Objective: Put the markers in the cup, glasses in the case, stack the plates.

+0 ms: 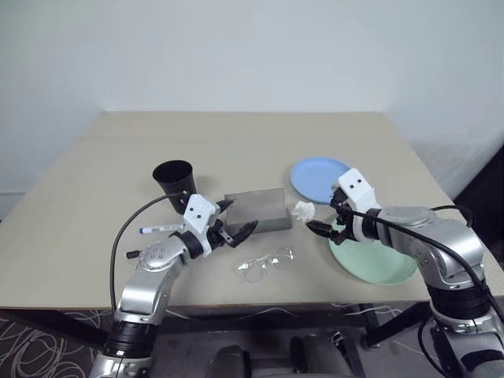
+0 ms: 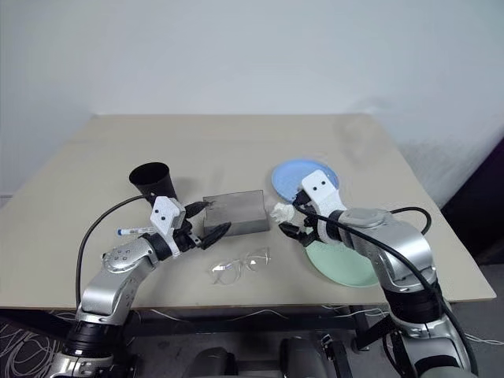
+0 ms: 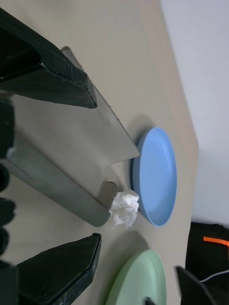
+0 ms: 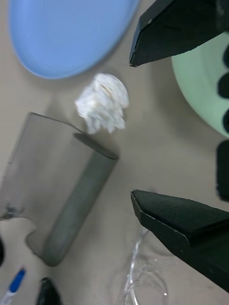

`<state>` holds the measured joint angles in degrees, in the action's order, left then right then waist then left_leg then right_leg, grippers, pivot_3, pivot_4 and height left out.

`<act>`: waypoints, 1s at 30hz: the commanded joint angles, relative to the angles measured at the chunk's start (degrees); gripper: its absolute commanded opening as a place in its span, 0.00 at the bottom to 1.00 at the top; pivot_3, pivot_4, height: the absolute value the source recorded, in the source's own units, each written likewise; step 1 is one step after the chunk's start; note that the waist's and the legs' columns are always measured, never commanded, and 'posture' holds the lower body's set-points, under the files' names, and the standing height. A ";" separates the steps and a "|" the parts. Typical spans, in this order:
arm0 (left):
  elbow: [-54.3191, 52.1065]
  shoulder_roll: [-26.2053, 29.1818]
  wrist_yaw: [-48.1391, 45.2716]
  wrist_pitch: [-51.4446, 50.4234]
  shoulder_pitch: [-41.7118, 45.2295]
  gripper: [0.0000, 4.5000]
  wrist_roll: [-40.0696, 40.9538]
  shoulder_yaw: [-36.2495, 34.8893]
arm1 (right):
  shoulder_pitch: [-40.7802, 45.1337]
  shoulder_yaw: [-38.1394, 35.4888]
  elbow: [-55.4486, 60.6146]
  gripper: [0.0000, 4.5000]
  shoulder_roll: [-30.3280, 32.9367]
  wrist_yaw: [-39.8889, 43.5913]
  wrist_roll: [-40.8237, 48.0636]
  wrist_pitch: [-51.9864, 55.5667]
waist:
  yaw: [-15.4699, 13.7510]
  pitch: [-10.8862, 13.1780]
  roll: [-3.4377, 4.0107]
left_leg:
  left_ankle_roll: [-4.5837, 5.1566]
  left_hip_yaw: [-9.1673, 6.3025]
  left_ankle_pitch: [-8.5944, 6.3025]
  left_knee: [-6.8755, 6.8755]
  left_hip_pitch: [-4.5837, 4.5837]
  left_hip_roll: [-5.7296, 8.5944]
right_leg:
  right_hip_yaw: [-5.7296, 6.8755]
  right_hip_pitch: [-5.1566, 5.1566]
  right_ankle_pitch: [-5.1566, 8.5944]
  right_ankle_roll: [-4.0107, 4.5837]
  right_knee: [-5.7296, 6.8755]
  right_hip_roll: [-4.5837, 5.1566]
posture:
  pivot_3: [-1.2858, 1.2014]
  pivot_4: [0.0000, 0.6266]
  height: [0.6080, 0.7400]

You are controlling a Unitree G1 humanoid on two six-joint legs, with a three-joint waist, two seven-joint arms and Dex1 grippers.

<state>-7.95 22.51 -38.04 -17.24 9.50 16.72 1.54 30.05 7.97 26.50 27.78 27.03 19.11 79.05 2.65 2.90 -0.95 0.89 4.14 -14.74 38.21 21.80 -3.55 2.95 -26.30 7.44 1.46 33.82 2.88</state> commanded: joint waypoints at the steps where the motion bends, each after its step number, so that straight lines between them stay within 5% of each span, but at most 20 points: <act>1: -1.97 -0.13 -1.57 0.32 0.89 1.00 1.82 -0.05 | 2.04 0.03 0.78 1.00 0.04 -2.76 -0.69 2.93 | 0.00 0.00 0.00 | 0.00 0.00 0.00 0.00 0.01 0.00 | 0.00 -0.01 0.00 0.00 0.00 0.00 | 0.52 0.00 1.00; 30: -6.15 -0.59 -6.04 -0.78 -0.40 1.00 4.04 5.84 | -3.63 4.78 6.58 1.00 3.57 -8.89 -1.02 12.43 | 0.01 0.01 0.00 | -0.01 -0.07 -0.01 0.00 0.06 -0.01 | 0.06 -0.04 0.01 -0.01 -0.08 0.02 | 0.52 0.00 1.00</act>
<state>-12.93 21.65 -43.91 -18.44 8.40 20.80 7.77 26.07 13.10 30.84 30.44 18.59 18.03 91.47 2.66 2.91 -0.94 0.87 4.06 -14.75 38.21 21.89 -3.56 3.02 -26.35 7.45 1.45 33.73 2.91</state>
